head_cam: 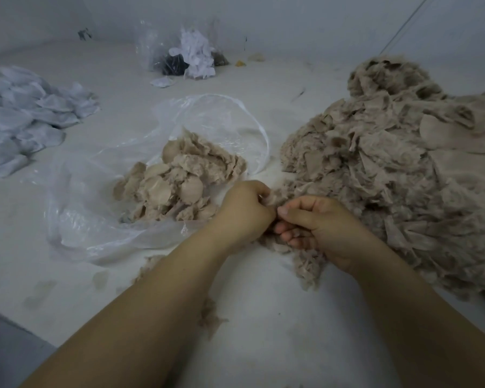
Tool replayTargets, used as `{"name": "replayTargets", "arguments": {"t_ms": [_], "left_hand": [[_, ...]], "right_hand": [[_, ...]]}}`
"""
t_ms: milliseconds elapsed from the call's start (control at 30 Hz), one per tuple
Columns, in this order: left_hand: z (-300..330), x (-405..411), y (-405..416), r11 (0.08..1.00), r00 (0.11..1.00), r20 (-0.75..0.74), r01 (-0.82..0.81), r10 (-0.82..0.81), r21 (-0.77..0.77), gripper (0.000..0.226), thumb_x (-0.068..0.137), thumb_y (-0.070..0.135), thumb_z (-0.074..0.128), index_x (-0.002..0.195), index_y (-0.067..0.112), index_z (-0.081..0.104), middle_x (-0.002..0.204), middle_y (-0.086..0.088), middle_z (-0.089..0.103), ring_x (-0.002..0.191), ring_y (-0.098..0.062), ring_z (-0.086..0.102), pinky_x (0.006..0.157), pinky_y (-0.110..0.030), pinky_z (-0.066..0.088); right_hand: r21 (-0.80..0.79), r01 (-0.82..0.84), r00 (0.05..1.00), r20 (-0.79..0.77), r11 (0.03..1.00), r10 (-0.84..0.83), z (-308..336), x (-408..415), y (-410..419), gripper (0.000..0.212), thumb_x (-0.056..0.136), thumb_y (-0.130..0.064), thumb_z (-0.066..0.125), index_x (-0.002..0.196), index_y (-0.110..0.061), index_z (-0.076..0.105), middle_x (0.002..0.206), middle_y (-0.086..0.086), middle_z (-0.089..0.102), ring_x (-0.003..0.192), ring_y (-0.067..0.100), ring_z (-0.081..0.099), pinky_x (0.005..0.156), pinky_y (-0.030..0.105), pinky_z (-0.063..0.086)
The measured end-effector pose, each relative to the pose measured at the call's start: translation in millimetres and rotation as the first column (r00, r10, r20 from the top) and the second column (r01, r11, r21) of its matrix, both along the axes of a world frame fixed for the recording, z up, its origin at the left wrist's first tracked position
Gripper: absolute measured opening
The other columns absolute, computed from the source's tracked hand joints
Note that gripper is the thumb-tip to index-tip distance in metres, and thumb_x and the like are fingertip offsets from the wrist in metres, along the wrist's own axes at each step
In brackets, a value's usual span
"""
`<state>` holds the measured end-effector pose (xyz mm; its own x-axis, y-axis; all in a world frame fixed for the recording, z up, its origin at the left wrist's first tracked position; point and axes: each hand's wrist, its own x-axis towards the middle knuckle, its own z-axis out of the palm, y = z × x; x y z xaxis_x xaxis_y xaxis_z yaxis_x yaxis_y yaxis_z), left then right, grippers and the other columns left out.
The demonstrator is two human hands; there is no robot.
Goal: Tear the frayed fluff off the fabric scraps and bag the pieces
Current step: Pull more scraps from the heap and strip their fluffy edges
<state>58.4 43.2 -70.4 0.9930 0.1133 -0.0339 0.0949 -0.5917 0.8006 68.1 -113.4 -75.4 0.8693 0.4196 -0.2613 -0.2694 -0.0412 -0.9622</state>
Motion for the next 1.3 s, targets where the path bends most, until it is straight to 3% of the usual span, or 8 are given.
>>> {"name": "replayTargets", "arguments": {"t_ms": [133, 233, 467, 667, 867, 967, 1133, 1300], "left_hand": [[3.0, -10.3, 2.8, 0.985, 0.986, -0.095, 0.124, -0.136, -0.12, 0.015, 0.086, 0.005, 0.058, 0.089, 0.016, 0.069, 0.066, -0.003, 0.064, 0.05, -0.012, 0.057, 0.041, -0.02, 0.043], [3.5, -13.8, 8.0, 0.973, 0.988, -0.079, 0.117, -0.135, -0.197, 0.03, 0.086, -0.006, 0.054, 0.099, 0.017, 0.069, 0.075, -0.015, 0.068, 0.054, -0.018, 0.061, 0.046, -0.026, 0.048], [-19.1, -37.1, -0.2, 0.794, 0.931, 0.037, -0.288, 0.363, -0.535, 0.021, 0.088, -0.009, 0.049, 0.094, 0.009, 0.058, 0.07, -0.013, 0.059, 0.039, -0.016, 0.054, 0.036, -0.024, 0.04], [-34.5, -58.4, 25.3, 0.983, 0.966, 0.204, -0.139, 0.161, -0.119, 0.03, 0.082, -0.003, 0.061, 0.071, 0.025, 0.062, 0.062, 0.009, 0.06, 0.046, -0.002, 0.048, 0.046, -0.016, 0.037], [-13.8, -36.9, 30.7, 0.98, 0.997, 0.077, -0.028, 0.013, 0.197, 0.025, 0.082, 0.028, 0.075, 0.094, 0.018, 0.055, 0.069, 0.002, 0.062, 0.066, -0.015, 0.061, 0.058, -0.03, 0.045], [-6.2, -28.3, 16.0, 0.953, 0.998, 0.019, 0.05, -0.058, 0.3, 0.022, 0.088, 0.021, 0.066, 0.083, 0.0, 0.059, 0.07, -0.013, 0.063, 0.069, -0.029, 0.062, 0.062, -0.04, 0.051], [2.0, -33.8, 13.3, 0.987, 0.993, -0.106, -0.071, 0.056, -0.145, 0.026, 0.095, 0.013, 0.062, 0.071, 0.005, 0.055, 0.046, -0.006, 0.056, 0.04, -0.019, 0.053, 0.041, -0.027, 0.047], [5.3, -39.5, 13.7, 0.939, 0.996, -0.077, -0.066, 0.042, -0.338, 0.026, 0.09, 0.01, 0.068, 0.068, 0.006, 0.055, 0.057, -0.011, 0.056, 0.048, -0.02, 0.054, 0.048, -0.028, 0.048]], "right_hand": [[0.033, 0.033, 0.999, 0.04, 0.999, -0.034, -0.9, 0.6, 0.1, 0.008, 0.093, -0.016, 0.064, 0.094, -0.017, 0.072, 0.066, 0.007, 0.07, 0.052, 0.008, 0.061, 0.047, 0.018, 0.05], [0.0, 0.009, 0.997, 0.076, 1.0, -0.009, -2.1, 0.1, 1.7, 0.014, 0.095, -0.014, 0.062, 0.102, -0.018, 0.073, 0.068, 0.007, 0.071, 0.053, 0.008, 0.06, 0.049, 0.018, 0.05], [-0.027, 0.042, 0.999, 0.019, 0.999, -0.041, -5.5, 1.4, 4.8, 0.01, 0.097, -0.014, 0.059, 0.104, -0.018, 0.065, 0.069, 0.005, 0.073, 0.053, 0.008, 0.063, 0.051, 0.019, 0.053], [-0.031, 0.047, 0.999, 0.005, 0.998, -0.047, -5.1, 1.1, 1.6, 0.01, 0.097, -0.014, 0.058, 0.094, -0.016, 0.068, 0.07, 0.006, 0.073, 0.056, 0.008, 0.065, 0.052, 0.019, 0.053], [-0.044, 0.077, 0.997, 0.02, 0.996, -0.076, -4.8, 0.5, 4.3, 0.008, 0.096, -0.013, 0.06, 0.097, -0.013, 0.068, 0.068, 0.006, 0.073, 0.054, 0.008, 0.064, 0.051, 0.02, 0.054], [-0.057, 0.081, 0.996, 0.035, 0.995, -0.079, -4.5, -1.0, 4.0, 0.008, 0.094, -0.011, 0.063, 0.101, -0.012, 0.068, 0.07, 0.005, 0.074, 0.055, 0.008, 0.065, 0.052, 0.019, 0.053], [-0.064, 0.102, 0.995, 0.015, 0.993, -0.102, -6.9, -0.1, 4.2, 0.007, 0.094, -0.011, 0.062, 0.094, -0.012, 0.069, 0.068, 0.002, 0.073, 0.06, 0.012, 0.07, 0.054, 0.021, 0.056], [-0.085, 0.094, 0.996, 0.013, 0.992, -0.093, -5.4, 0.0, 6.7, 0.008, 0.093, -0.014, 0.065, 0.087, -0.015, 0.069, 0.061, 0.002, 0.069, 0.061, 0.012, 0.07, 0.056, 0.021, 0.056]]}}
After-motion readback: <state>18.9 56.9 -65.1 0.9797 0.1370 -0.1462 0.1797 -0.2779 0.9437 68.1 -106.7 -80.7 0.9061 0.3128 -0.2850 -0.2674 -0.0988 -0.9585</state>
